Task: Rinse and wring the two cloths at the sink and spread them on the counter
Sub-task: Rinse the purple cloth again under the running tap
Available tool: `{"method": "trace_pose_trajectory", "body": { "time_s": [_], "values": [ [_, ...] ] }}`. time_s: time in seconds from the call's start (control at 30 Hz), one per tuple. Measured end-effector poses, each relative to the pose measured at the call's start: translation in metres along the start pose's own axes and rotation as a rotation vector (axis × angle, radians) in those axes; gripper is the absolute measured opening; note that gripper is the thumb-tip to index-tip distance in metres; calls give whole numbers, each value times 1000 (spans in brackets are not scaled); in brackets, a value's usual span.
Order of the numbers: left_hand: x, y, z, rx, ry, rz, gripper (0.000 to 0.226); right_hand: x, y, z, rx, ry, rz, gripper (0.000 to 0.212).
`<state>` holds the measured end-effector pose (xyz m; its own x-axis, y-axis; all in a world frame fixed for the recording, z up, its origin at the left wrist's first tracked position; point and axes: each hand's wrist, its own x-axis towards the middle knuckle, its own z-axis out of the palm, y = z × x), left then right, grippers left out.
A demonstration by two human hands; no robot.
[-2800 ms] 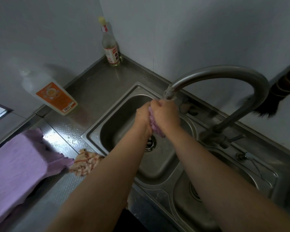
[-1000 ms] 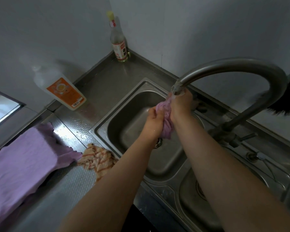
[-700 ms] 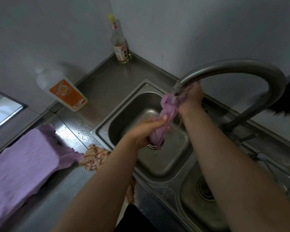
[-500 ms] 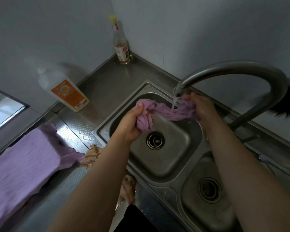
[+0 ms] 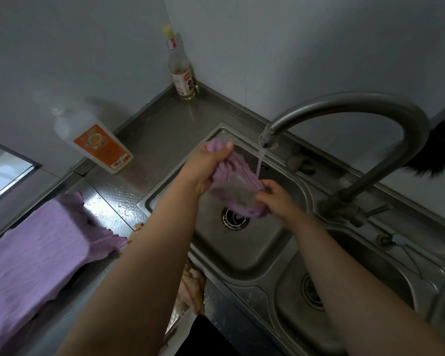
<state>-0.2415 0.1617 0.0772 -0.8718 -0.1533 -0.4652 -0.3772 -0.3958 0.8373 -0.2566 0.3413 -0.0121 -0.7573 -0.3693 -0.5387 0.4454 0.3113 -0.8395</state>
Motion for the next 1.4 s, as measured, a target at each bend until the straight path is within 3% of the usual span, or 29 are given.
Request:
{"method": "trace_pose_trajectory", "body": {
  "time_s": [0.07, 0.13, 0.23, 0.33, 0.4, 0.47, 0.57, 0.7, 0.83, 0.97, 1.07, 1.14, 1.17, 1.24, 1.34, 1.4],
  "values": [
    [5, -9, -10, 193, 219, 10, 14, -2, -2, -6, 196, -14, 7, 10],
    [10, -24, -12, 299, 365, -33, 17, -4, -12, -9, 504, -121, -39, 23],
    [7, -40, 17, 309, 332, -138, 16, -7, -35, 6, 703, -275, -191, 32],
    [-3, -51, 52, 234, 216, -137, 26, -10, -43, 27, 442, -79, -283, 14],
    [-5, -57, 60, 249, 168, -120, 33, -11, -51, 30, 227, 113, -344, 11],
    [-5, -57, 59, 314, 136, -94, 34, -9, -57, 26, 170, 152, -387, 17],
    [-7, -51, 59, 393, 117, -61, 45, -9, -71, 24, 250, 154, -343, 30],
    [-13, -54, 54, 462, 53, -14, 53, 9, -78, 27, 527, 260, -76, 27],
    [-20, -55, 32, 560, -48, 54, 41, 5, -87, 16, 410, 236, 91, 29],
    [-19, -56, -12, 767, -106, 25, 26, -8, -92, -9, 27, 223, -52, 26],
    [-13, -56, -31, 1042, -151, 62, 22, -23, -87, -15, -289, 35, -180, 24],
    [-13, -50, -24, 1058, -162, 58, 5, -30, -79, -10, -450, -121, -214, 15],
    [-12, -49, -21, 1006, -188, 45, 10, -32, -76, -6, -497, -161, -248, 10],
    [-11, -46, -14, 847, -314, 29, 28, -30, -72, 0, -475, -186, -292, 13],
    [-5, -52, -12, 678, -450, 1, 50, -28, -75, 0, -154, -202, -294, 43],
    [-4, -54, -10, 565, -451, -20, 62, -29, -78, -3, 175, -231, -282, 32]
  ]
}}
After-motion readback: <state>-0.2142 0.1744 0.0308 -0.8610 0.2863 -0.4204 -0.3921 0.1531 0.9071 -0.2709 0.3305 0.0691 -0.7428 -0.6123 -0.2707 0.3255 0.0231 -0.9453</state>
